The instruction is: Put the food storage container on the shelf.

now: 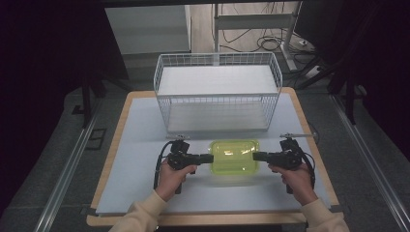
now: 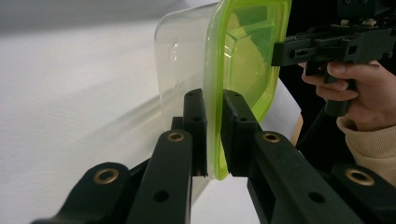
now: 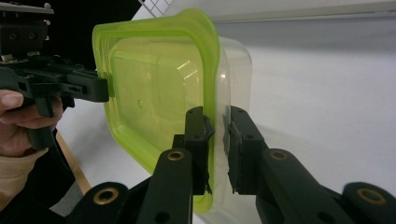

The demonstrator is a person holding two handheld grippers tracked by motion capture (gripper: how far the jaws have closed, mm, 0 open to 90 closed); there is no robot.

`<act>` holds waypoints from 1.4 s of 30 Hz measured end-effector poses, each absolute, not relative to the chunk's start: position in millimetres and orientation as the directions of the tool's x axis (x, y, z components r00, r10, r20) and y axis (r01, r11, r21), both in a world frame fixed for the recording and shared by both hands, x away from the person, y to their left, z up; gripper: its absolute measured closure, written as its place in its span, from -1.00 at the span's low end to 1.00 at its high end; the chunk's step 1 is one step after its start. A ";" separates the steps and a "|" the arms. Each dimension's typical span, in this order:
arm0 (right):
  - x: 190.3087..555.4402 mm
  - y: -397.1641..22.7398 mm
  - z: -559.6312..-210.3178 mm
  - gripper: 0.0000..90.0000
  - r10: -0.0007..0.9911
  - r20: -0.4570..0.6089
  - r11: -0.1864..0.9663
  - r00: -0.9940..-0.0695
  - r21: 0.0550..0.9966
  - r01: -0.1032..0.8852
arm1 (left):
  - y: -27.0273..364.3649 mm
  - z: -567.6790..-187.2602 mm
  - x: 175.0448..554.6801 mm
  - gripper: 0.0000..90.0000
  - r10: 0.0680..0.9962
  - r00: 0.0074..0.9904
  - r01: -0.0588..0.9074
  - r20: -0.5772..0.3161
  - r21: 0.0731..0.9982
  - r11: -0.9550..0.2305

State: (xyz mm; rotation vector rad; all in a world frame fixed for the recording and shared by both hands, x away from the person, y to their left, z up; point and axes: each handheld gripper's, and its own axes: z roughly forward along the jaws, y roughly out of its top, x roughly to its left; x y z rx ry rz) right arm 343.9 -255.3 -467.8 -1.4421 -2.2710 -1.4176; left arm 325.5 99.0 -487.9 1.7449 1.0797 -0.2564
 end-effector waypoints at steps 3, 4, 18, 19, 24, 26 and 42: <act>342.8 -254.5 -466.4 0.78 0.658 0.513 0.117 -0.551 0.653 0.748 | 99.7 -485.8 324.7 0.82 0.543 0.580 0.755 -0.608 0.651 -0.077; 342.6 -254.4 -466.1 0.78 0.658 0.513 0.117 -0.552 0.654 0.747 | 100.1 -485.0 324.5 0.82 0.541 0.583 0.752 -0.606 0.654 -0.077; 338.2 -251.1 -452.5 0.78 0.643 0.502 0.103 -0.579 0.692 0.714 | 106.8 -469.3 321.3 0.82 0.527 0.610 0.726 -0.592 0.684 -0.072; 338.1 -251.1 -451.2 0.78 0.642 0.501 0.104 -0.581 0.694 0.713 | 106.9 -468.2 321.2 0.82 0.525 0.611 0.724 -0.592 0.686 -0.071; 337.8 -249.4 -442.4 0.78 0.638 0.484 0.113 -0.599 0.711 0.694 | 109.4 -460.0 321.1 0.82 0.532 0.625 0.712 -0.572 0.697 -0.087; 338.9 -247.6 -440.0 0.78 0.635 0.478 0.118 -0.606 0.716 0.688 | 110.2 -457.4 321.8 0.82 0.535 0.628 0.708 -0.564 0.701 -0.092; 350.3 -234.0 -399.4 0.78 0.629 0.435 0.110 -0.644 0.771 0.628 | 122.5 -416.2 329.9 0.82 0.553 0.649 0.661 -0.523 0.747 -0.069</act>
